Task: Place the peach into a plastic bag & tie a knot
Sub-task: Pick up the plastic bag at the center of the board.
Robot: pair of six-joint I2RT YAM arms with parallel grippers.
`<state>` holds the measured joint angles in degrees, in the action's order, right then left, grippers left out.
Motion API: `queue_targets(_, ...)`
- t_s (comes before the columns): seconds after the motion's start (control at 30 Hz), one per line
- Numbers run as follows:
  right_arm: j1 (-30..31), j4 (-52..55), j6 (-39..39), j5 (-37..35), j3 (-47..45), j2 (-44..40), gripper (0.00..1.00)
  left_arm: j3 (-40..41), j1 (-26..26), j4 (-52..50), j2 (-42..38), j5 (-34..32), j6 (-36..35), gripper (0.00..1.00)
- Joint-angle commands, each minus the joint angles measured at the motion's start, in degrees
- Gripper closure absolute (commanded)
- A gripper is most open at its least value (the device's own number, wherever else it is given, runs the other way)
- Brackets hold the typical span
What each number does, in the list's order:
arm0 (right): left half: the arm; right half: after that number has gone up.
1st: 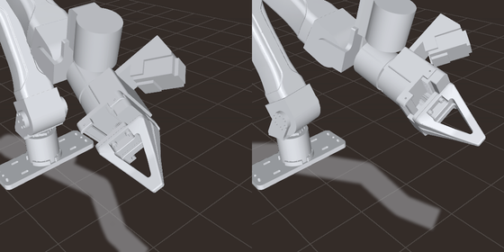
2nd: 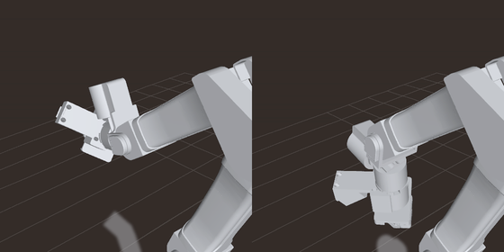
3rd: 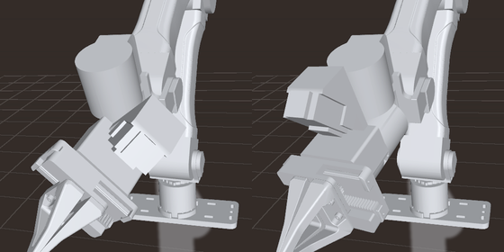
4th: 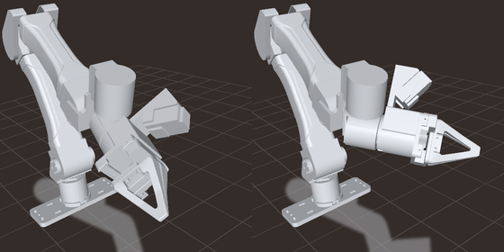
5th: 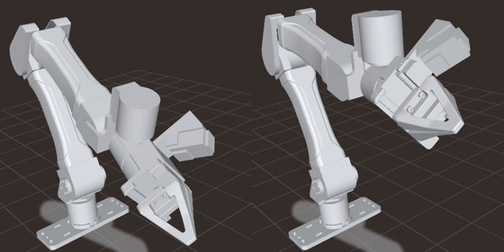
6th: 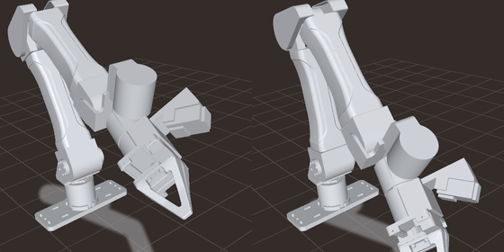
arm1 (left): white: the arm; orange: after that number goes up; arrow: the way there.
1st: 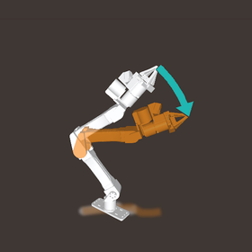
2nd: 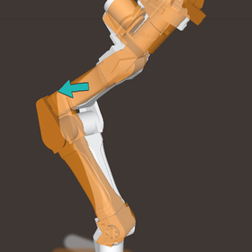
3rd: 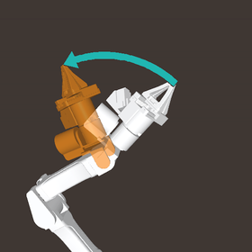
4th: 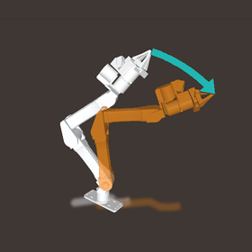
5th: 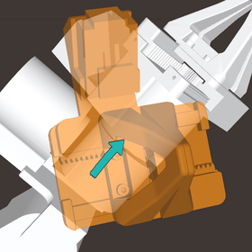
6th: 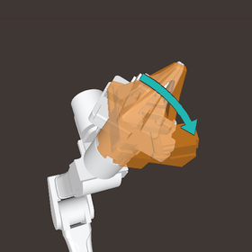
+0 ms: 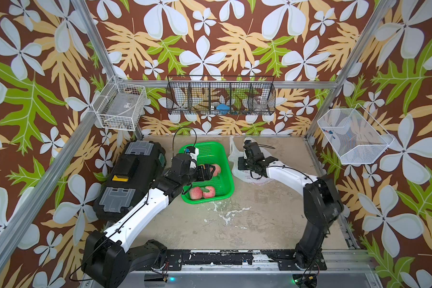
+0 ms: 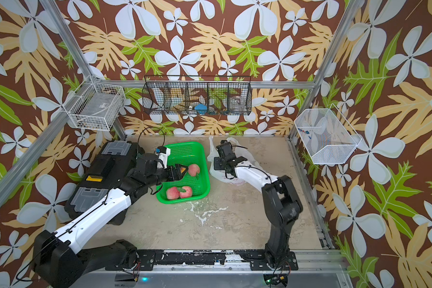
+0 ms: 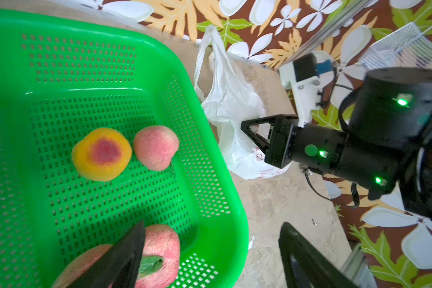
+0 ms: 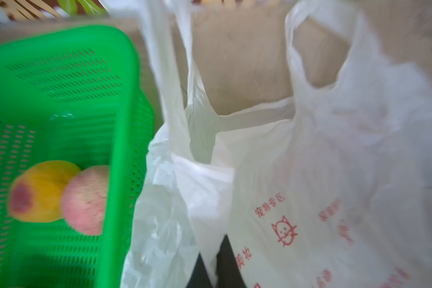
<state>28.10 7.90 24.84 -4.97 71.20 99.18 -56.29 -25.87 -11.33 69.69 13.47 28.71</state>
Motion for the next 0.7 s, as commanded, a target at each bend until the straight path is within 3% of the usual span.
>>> queue_targets(0.0,0.12,-13.73,-2.35,-1.74,-10.73,-9.38,1.0,-3.08,0.2,-1.8,1.06,8.15,3.27,0.13)
queue_targets(0.07,1.2,-23.05,-4.44,-0.8,-20.05,-17.02,1.0,-4.29,0.2,-0.04,1.81,12.87,7.22,0.09)
queue_targets(0.17,6.43,-35.53,-11.19,-7.11,-32.68,-27.08,1.0,-3.52,-0.17,8.29,3.17,23.08,16.93,0.02)
queue_targets(0.23,11.03,-41.41,-15.78,-12.89,-38.68,-31.78,1.0,-4.55,-1.71,12.61,4.68,25.61,21.25,0.0)
queue_targets(0.4,16.13,-42.09,-18.2,-19.2,-43.6,-35.81,1.0,-11.93,-5.57,10.3,12.18,26.19,19.7,0.0)
queue_targets(0.67,22.78,-39.5,-19.32,-22.74,-45.49,-36.82,1.0,-26.69,-6.27,-3.68,21.79,19.17,8.79,0.0)
